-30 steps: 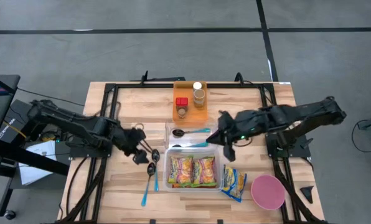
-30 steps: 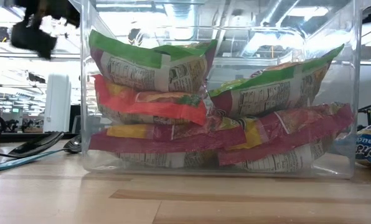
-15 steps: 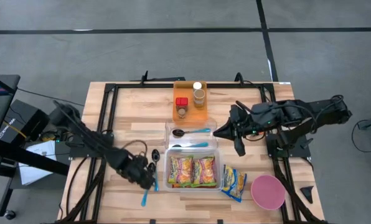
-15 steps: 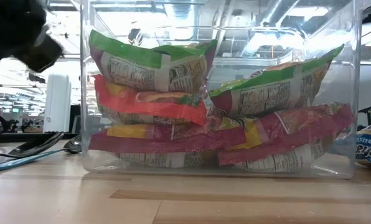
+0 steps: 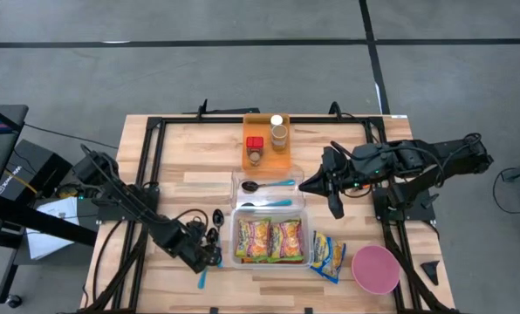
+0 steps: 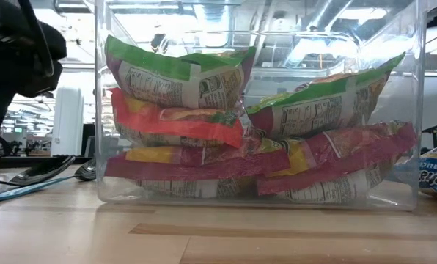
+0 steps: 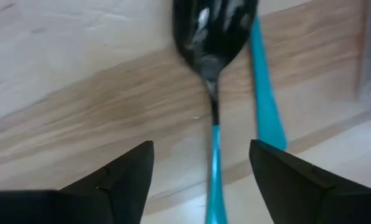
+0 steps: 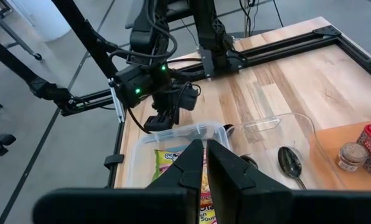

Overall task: Pick & Place Food Item
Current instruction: Put the blue spoon into the transparent bin

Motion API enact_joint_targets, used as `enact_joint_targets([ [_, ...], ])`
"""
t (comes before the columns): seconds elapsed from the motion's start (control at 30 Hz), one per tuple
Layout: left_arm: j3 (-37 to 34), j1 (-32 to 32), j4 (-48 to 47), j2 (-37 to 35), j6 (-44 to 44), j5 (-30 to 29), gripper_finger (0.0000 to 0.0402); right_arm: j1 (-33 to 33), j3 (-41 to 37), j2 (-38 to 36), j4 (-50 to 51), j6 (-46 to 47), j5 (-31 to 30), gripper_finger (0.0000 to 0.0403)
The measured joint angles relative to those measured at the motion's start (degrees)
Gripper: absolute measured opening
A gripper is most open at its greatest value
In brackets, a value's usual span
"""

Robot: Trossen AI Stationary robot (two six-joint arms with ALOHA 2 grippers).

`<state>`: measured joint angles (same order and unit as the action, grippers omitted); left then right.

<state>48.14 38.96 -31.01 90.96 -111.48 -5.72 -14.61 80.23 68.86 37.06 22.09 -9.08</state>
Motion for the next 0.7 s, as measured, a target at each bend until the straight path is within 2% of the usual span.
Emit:
enact_joint_targets([
  [0.27,0.0,-0.21,2.99,0.61,0.06,-1.46,0.0242,0.0,0.0,0.0,0.2,-0.04,0.0,0.0018],
  [0.53,0.15,-0.46,6.4,5.33,-0.35,-1.0,0.0237,0.0,0.0,0.0,0.35,-0.13,0.0,0.0018],
  [0.7,0.28,-0.46,4.32,6.28,-3.22,-0.61,0.0209,0.0,0.0,0.0,0.33,-0.11,0.0,0.0017],
])
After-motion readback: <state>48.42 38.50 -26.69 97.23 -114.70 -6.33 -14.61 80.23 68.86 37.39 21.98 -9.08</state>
